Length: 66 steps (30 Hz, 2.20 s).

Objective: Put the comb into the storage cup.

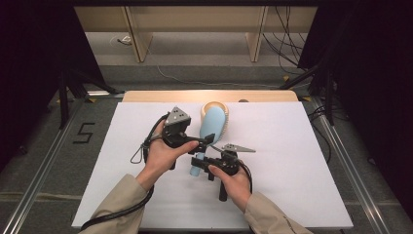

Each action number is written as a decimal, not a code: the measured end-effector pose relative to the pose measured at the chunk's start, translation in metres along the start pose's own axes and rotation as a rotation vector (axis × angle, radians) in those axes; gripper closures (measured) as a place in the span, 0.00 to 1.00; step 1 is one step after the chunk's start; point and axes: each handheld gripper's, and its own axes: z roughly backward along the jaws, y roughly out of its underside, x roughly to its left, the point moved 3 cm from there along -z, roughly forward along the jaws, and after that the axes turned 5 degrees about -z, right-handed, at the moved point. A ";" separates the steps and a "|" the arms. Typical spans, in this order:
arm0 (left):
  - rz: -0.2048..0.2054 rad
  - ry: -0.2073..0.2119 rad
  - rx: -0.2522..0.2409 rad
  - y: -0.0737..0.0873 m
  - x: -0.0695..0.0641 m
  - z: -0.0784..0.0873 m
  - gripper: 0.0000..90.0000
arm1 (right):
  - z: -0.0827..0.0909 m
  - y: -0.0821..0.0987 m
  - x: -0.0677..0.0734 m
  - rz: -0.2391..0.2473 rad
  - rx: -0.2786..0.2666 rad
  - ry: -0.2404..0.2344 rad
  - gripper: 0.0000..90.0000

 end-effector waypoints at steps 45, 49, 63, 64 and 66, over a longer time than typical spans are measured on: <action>0.004 0.027 0.040 -0.045 0.008 -0.027 0.00 | 0.000 0.000 -0.002 -0.014 0.001 0.000 0.75; 0.003 0.026 0.050 -0.046 0.007 -0.032 0.00 | 0.000 0.000 -0.001 -0.005 -0.001 -0.001 0.75; 0.006 0.046 0.087 -0.042 0.003 -0.047 0.00 | 0.001 -0.001 -0.001 -0.003 -0.006 0.003 0.75; 0.006 0.044 0.088 -0.043 0.002 -0.048 0.00 | 0.001 -0.001 -0.002 0.000 -0.007 0.004 0.75; 0.009 0.046 0.092 -0.042 0.002 -0.050 0.00 | 0.001 -0.001 -0.002 -0.002 -0.007 0.005 0.75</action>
